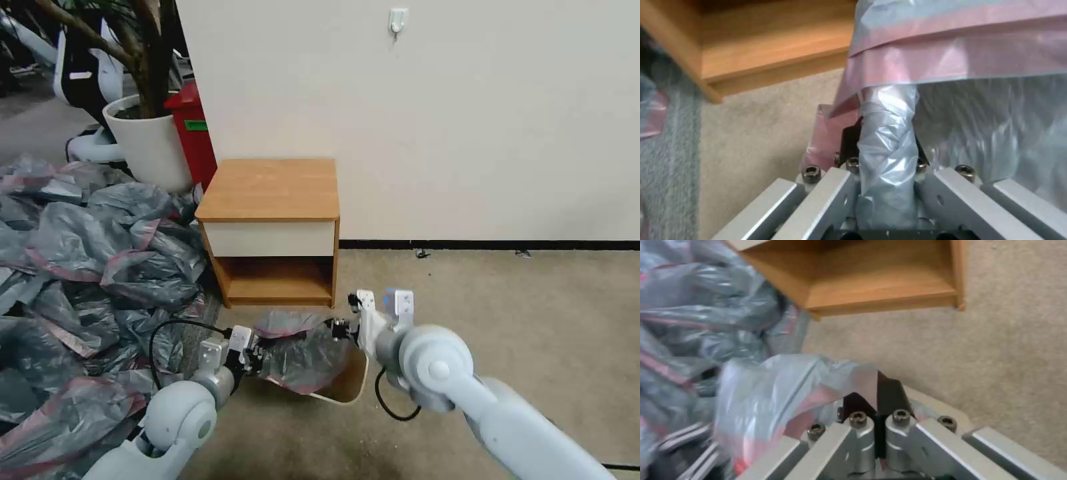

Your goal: Pick up the garbage bag from the table and place it over the trash can.

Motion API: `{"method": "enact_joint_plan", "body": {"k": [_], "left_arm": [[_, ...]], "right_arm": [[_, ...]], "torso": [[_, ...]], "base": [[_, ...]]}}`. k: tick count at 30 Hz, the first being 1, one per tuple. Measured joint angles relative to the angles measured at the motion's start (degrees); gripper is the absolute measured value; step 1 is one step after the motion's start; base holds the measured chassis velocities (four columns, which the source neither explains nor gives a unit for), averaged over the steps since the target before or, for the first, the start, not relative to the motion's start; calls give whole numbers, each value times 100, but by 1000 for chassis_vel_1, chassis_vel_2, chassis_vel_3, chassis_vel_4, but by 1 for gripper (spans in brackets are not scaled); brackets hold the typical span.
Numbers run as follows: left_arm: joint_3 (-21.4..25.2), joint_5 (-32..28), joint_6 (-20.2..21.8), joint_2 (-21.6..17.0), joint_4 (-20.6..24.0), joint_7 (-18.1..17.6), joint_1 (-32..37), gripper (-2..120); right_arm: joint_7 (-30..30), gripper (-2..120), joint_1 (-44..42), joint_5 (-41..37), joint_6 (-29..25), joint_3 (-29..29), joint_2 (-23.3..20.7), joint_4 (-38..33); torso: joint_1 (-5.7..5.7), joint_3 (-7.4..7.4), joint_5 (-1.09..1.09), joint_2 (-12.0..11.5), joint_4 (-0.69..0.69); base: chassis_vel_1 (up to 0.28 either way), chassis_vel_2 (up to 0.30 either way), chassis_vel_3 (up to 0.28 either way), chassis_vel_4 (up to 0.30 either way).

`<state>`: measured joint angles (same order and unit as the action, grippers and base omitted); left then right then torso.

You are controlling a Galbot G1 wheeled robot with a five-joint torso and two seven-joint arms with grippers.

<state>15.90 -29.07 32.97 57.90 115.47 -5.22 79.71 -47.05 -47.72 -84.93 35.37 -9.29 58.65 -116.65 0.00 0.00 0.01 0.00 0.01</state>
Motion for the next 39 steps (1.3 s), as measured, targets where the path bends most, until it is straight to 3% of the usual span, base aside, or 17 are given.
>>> {"method": "enact_joint_plan", "body": {"k": [7, 15, 24, 27, 39], "left_arm": [[82, 178, -332, 9, -36, 480, 97, 3], [132, 195, -591, 17, -86, 760, 141, 3], [231, 262, -722, 25, -95, 1246, 245, 3], [255, 272, -741, 26, -88, 1317, 269, 3], [419, 288, -869, 36, -70, 1687, 342, 3]], "right_arm": [[-89, 0, 136, 25, 140, -59, 55, 613], [-120, 0, 153, 198, 250, -105, 104, 946], [-134, 1, 212, 279, 317, -115, 211, 1211], [-146, 4, 245, 342, 318, -147, 254, 1318], [-186, 0, 213, 593, 356, -238, 344, 1663]], "torso": [[0, 1, -1, 0, -1], [0, 1, -1, 0, -2], [0, 1, 0, -1, -2], [0, 1, 0, 0, -2], [0, 0, 0, 0, -1]], "base": [[0, 0, 0, 0], [0, 0, 0, 0], [0, 0, 0, 0], [0, 0, 0, 0], [0, 0, 0, 0]]}}
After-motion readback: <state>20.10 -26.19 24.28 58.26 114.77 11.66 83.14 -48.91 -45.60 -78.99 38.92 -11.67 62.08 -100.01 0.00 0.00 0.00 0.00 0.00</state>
